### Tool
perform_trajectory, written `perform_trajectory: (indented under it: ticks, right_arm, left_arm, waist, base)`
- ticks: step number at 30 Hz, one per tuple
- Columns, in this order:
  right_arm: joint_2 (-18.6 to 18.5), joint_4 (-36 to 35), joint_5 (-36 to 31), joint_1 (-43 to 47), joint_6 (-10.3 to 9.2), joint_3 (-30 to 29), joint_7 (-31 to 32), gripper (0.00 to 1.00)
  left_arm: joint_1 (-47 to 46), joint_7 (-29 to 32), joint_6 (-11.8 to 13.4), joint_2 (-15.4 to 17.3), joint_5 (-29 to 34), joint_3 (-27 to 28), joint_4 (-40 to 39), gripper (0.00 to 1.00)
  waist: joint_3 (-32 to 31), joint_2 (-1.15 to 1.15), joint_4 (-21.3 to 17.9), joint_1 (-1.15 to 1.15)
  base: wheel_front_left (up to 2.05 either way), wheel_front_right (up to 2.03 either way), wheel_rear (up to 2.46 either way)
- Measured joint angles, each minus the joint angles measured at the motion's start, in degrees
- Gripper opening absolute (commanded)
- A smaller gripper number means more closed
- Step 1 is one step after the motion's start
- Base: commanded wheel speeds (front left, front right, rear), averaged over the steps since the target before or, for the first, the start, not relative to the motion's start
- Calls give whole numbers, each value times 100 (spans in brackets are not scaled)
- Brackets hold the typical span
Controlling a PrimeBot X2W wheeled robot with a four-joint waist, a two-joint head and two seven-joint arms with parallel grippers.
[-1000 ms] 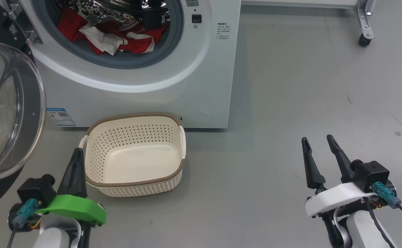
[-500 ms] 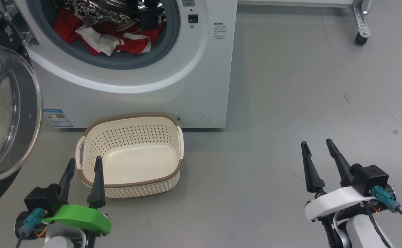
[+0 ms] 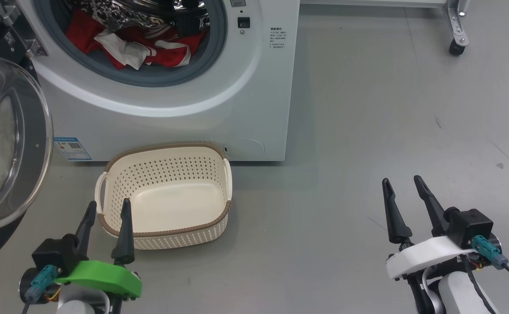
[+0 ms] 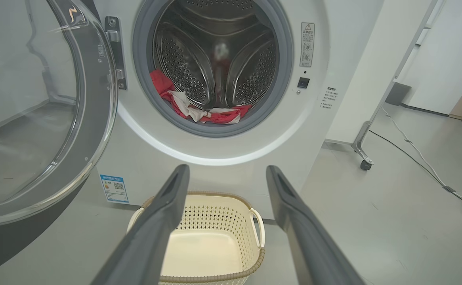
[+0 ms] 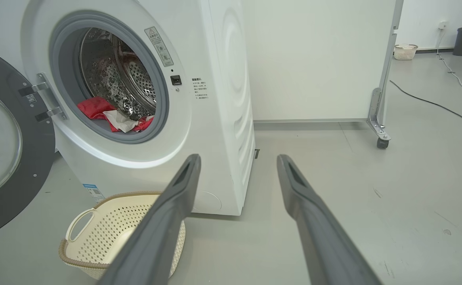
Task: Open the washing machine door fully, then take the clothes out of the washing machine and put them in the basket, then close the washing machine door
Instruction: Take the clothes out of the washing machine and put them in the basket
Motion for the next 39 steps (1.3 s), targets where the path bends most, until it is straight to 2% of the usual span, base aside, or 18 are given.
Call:
perform_trajectory:
  ticks: [39]
  right_arm:
    - [46, -65, -42, 0, 0, -71, 0, 100]
  left_arm:
    - [0, -2, -49, -22, 26, 26, -34, 100]
  waist:
    - [36, 0, 11, 0]
  base:
    - [0, 0, 0]
